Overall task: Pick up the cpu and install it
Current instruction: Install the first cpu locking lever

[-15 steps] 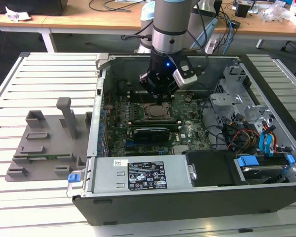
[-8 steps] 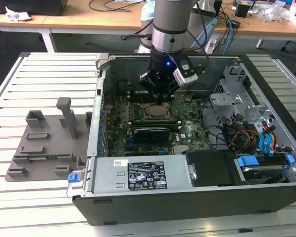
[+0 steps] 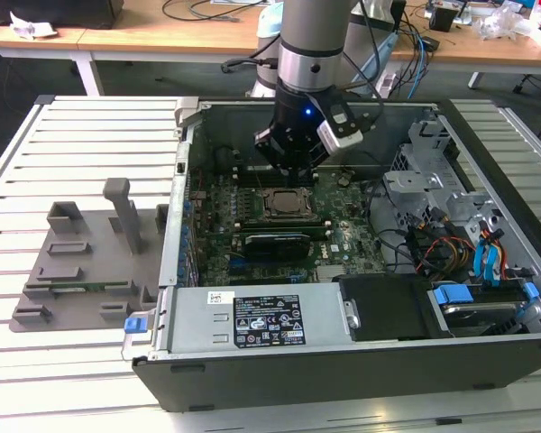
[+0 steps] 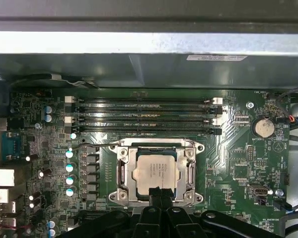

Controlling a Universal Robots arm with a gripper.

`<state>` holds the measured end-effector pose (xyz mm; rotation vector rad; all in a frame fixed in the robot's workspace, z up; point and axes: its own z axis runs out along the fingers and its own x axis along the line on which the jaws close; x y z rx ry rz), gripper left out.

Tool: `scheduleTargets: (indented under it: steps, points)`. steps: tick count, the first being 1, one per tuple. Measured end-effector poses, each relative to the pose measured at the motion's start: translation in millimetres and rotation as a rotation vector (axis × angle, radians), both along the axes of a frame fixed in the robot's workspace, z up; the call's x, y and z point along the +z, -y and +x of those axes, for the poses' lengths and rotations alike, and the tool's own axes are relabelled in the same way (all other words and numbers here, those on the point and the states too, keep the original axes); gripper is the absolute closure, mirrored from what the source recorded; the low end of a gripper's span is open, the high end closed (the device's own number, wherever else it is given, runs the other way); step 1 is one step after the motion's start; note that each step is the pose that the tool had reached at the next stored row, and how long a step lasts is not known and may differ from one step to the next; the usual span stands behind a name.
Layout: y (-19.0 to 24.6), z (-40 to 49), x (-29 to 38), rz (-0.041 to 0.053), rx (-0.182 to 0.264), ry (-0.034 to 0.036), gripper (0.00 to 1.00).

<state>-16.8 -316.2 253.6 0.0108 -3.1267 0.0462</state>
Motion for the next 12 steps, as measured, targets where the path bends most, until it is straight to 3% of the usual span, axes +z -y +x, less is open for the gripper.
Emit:
scheduleTargets:
  steps: [12]
  points:
    - [-0.2,0.0,15.3,0.0001,0.0,0.0001,0.89]
